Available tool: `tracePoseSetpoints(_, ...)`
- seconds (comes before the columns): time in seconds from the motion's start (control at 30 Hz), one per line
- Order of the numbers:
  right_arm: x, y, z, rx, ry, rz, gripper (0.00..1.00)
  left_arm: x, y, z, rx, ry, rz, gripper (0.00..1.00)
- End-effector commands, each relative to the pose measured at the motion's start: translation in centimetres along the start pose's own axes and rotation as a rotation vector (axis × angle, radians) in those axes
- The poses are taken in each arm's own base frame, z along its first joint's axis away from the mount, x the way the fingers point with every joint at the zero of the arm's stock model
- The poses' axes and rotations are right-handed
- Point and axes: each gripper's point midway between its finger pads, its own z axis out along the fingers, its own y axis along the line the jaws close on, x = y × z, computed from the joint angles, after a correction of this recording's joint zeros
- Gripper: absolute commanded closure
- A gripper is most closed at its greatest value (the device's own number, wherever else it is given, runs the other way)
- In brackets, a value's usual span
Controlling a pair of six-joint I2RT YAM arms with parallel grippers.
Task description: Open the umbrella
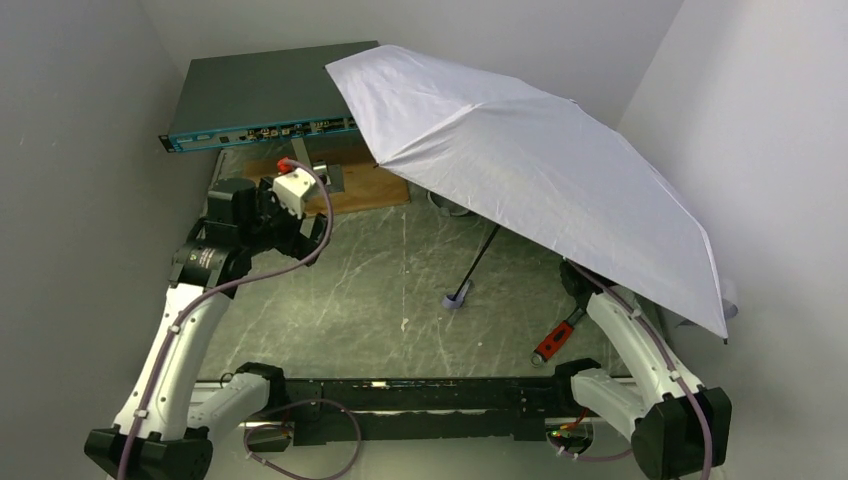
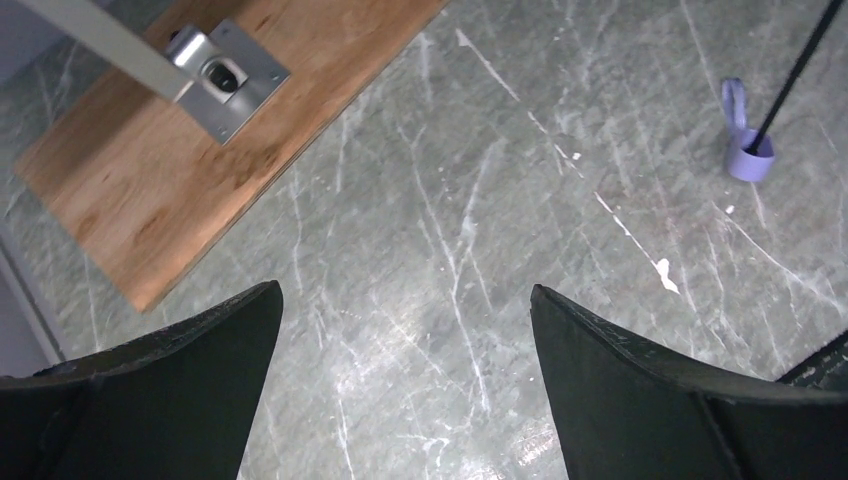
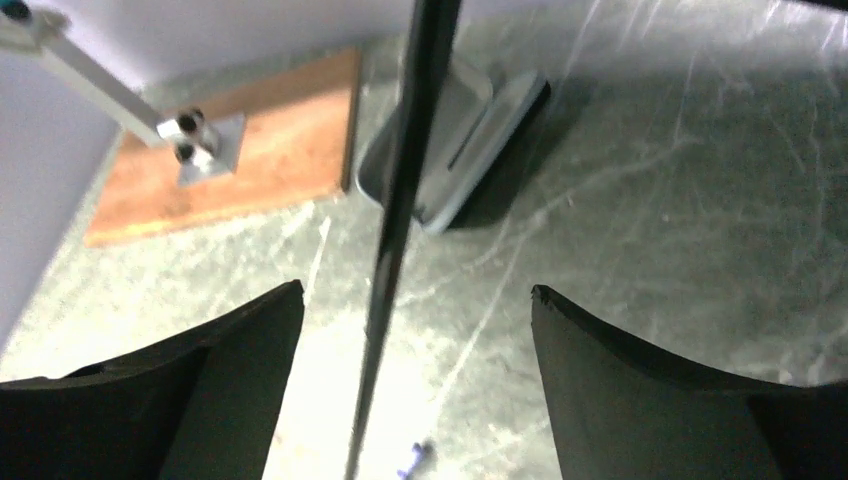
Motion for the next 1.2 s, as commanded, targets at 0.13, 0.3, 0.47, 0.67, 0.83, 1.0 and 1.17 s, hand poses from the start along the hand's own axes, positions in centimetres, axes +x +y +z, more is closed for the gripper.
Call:
tracePoseSetpoints(0.13,5.5,-0.2,-3.7,-0.112,0.147,-0.215,0.04,1.8,2.2,-2.1,-0.100,0.023,-0.130,0.00)
tracePoseSetpoints(0.3,7.2,-1.6,-6.4,-0.149,0.199,-0.484,0.00,4.7,3.6,-3.3,-0.196,0.084,-0.108,0.00)
tracePoseSetpoints(0.47,7.5,-2.8,-8.8,-0.169,0.199,-0.755,0.00,8.5,4.3,-4.7,-0.283,0.183,-0.010,0.00)
tracePoseSetpoints(0.67,8.4,-4.9,-11.3,-0.156,0.188,-1.032,0.00,11.7,5.6,-6.8,-0.444,0.238,0.050,0.00)
tracePoseSetpoints(0.83,8.8,-6.0,-12.9,-0.131,0.169,-1.156,0.00,13.9,6.6,-8.4,-0.563,0.267,0.129,0.00)
tracePoseSetpoints(1.0,9.0,-7.1,-13.5,-0.077,0.163,-1.198,0.00,16.0,6.9,-8.3,-0.606,0.288,0.220,0.00)
tracePoseSetpoints(1.17,8.5,-7.9,-13.7,-0.020,0.162,-1.193,0.00,17.5,7.6,-8.1,-0.658,0.292,0.275,0.00)
